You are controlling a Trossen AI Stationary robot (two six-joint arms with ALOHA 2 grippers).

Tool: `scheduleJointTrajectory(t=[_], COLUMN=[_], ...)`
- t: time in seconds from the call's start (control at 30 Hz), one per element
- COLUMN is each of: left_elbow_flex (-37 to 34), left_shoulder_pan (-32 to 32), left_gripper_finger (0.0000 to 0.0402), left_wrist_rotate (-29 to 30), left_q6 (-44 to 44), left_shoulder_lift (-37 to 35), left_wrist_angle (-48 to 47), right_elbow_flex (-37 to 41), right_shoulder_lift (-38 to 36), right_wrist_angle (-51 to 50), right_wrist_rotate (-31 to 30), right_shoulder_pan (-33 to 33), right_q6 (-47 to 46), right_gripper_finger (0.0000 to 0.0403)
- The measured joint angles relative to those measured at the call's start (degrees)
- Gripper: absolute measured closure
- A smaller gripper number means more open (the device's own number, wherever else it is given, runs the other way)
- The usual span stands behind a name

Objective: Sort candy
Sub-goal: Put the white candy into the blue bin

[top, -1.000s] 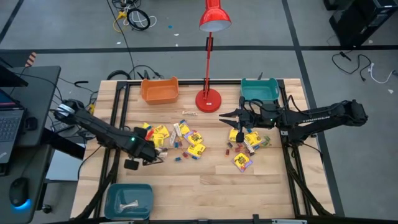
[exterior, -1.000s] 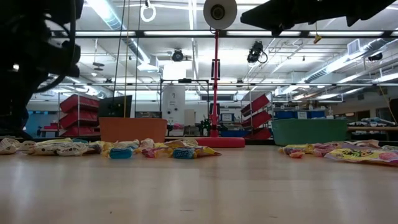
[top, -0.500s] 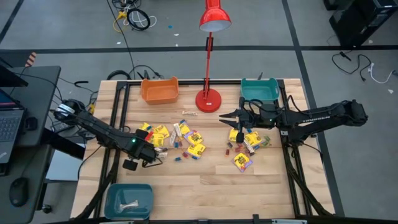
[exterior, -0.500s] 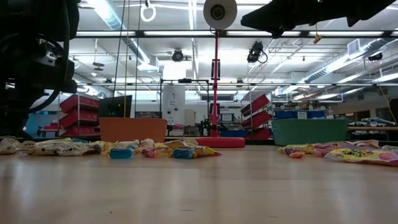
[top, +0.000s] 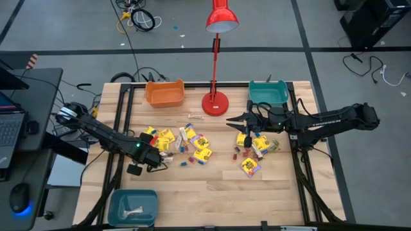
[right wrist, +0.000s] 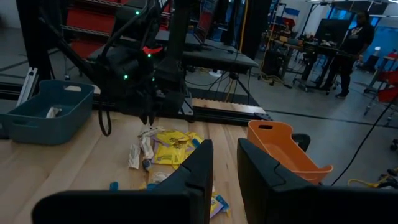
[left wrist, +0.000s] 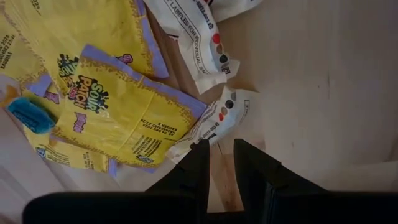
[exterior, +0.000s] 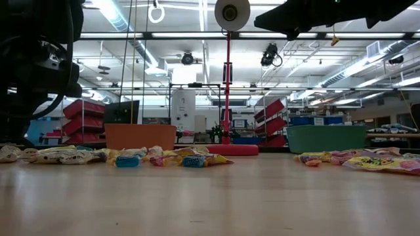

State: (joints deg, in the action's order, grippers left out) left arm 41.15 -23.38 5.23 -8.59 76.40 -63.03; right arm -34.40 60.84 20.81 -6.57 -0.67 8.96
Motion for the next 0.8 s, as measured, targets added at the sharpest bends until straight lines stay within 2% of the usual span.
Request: scheduleJointTrajectory(t=[0.37,0.8], left_elbow_flex=[0.00,0.00], left_shoulder_pan=[-0.10,-3.37], left_gripper_finger=[0.0325,0.0325], left_wrist_rotate=[0.07,1.85], left_q6=[-0.01,-0.97], left_shoulder_lift=[0.02,0.04], left_wrist_angle=[-0.01,-0.03], right_elbow_flex=[0.00,-0.01], right_shoulder_lift=[0.00,0.00], right_wrist_angle=[-0.30,-1.41], right_wrist_rotate=[0.00,0.00], right_shoulder_pan=[0.00,0.09], right_q6=[-0.24,-1.32], right_gripper_finger=[0.0343,0.0343])
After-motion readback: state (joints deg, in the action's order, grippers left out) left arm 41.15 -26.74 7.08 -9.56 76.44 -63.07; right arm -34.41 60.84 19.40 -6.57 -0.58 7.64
